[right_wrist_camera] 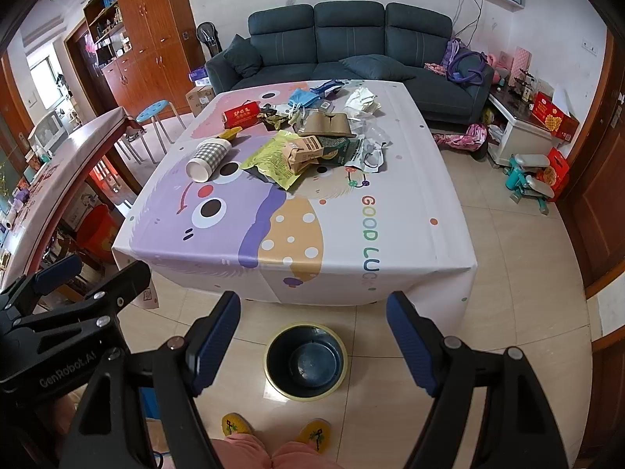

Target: Collect trash

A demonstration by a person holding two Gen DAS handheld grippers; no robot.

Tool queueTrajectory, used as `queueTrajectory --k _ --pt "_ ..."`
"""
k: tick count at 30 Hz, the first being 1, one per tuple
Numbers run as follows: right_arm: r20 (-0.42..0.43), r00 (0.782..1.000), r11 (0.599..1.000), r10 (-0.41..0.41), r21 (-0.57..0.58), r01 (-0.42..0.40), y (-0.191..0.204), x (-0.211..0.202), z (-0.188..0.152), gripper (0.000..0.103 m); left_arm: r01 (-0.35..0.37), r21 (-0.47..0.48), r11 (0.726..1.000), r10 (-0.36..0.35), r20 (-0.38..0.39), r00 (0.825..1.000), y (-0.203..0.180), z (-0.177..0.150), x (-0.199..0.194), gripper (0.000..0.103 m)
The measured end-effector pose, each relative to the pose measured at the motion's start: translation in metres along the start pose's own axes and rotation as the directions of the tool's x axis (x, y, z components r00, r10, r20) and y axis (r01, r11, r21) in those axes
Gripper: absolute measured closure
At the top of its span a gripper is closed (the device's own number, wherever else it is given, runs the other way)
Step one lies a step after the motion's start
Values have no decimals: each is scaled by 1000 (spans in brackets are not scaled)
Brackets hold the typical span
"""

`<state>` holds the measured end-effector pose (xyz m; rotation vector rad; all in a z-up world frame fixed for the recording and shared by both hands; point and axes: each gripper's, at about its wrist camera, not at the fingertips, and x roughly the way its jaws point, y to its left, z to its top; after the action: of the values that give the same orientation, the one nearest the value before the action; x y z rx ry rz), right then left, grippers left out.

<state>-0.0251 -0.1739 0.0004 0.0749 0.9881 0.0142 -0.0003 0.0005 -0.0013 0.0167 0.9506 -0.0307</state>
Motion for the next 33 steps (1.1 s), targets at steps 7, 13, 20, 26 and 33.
queueTrajectory --k 7,13,20,26,33 --pt "1 1000 1000 2 2 -2 -1 0 -1 25 0 -1 1000 0 4 1000 0 -5 -5 9" --pt "-1 1000 1000 3 1 -3 0 1 -7 25 0 -1 1000 0 5 1000 1 -10 -8 9" --pt "-2 1000 1000 3 12 -3 -1 1 -9 25 -1 4 1000 1 5 1000 0 -12 -12 9" --pt "-1 1000 1000 6 12 -6 -1 0 -8 25 -3 3 1000 3 7 1000 -1 -13 -12 9" --pt "2 1000 1000 8 12 -8 0 -1 -9 25 -8 4 1000 7 8 1000 1 -9 -12 9"
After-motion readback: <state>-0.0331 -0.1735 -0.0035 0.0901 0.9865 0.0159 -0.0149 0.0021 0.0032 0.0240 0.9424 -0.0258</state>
